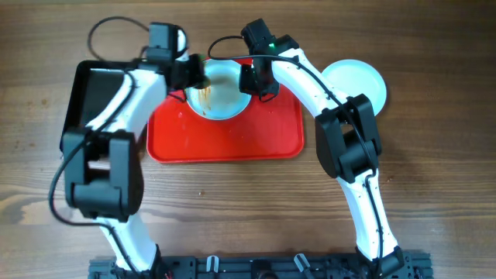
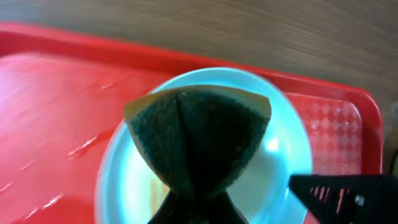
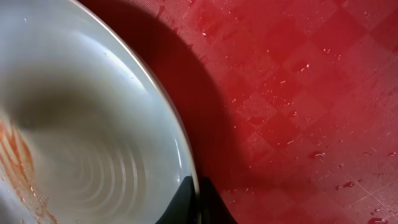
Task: Clean dirty plates on tray and stack at the side
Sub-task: 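Scrub the held plate with the sponge in the left gripper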
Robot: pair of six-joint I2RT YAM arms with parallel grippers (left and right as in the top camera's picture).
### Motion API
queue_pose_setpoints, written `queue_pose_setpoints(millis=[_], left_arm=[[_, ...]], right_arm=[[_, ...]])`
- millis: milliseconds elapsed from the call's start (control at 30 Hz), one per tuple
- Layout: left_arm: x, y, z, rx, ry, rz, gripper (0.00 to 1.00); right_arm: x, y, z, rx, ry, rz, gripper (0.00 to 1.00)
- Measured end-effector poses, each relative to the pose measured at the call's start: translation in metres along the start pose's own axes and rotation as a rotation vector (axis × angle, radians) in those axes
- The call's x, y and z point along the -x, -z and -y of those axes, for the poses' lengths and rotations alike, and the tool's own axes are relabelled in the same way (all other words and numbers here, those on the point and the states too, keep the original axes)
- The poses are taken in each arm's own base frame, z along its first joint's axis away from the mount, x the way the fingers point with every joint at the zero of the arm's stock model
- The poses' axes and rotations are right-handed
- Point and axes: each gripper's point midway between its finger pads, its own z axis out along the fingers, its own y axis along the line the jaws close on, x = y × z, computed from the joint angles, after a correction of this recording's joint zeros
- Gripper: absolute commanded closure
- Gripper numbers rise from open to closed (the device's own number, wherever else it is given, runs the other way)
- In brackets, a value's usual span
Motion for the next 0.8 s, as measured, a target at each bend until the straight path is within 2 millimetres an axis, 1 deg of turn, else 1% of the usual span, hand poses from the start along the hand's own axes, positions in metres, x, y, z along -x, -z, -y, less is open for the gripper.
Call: queue_pose_setpoints(millis=[67, 100, 167, 233, 433, 600, 700, 800], left_arm=[[-0.002, -0.019, 0.010, -0.015, -0.072, 0.011, 0.96], [-0.004, -0.026, 0.009, -0.011, -0.091, 0.010, 0.96], [-0.003, -0.040, 0.002, 0.015, -0.118, 0.027, 0.96], [-0.007, -0.056, -0.013, 0.069, -0.130, 0.022, 0.96], [0.011, -0.057, -0.021, 0.136, -0.182, 0.107, 0.96], [0.013, -0.059, -0.027, 0.170, -0.199, 0.114, 0.96], [0.004, -0.059, -0.028, 0.172, -0.198, 0.067, 0.96], [-0.016, -0.055, -0.029, 0.164, -0.184, -0.042, 0.96]], right_arm=[[0.000, 0.000, 0.000, -0.001, 0.000, 0.000, 0.96], [0.000, 0.000, 0.000, -0.001, 0.000, 0.000, 0.96], [0.000, 0.000, 0.000, -0.001, 0.000, 0.000, 0.96], [0.000, 0.000, 0.000, 0.000, 0.000, 0.000, 0.96], [0.000, 0.000, -0.001, 0.001, 0.002, 0.001, 0.96], [0.001, 0.000, -0.001, 0.003, 0.002, 0.004, 0.96], [0.000, 0.000, -0.001, 0.003, 0.003, 0.003, 0.96], [0.000, 0.000, -0.001, 0.003, 0.006, 0.003, 0.96]])
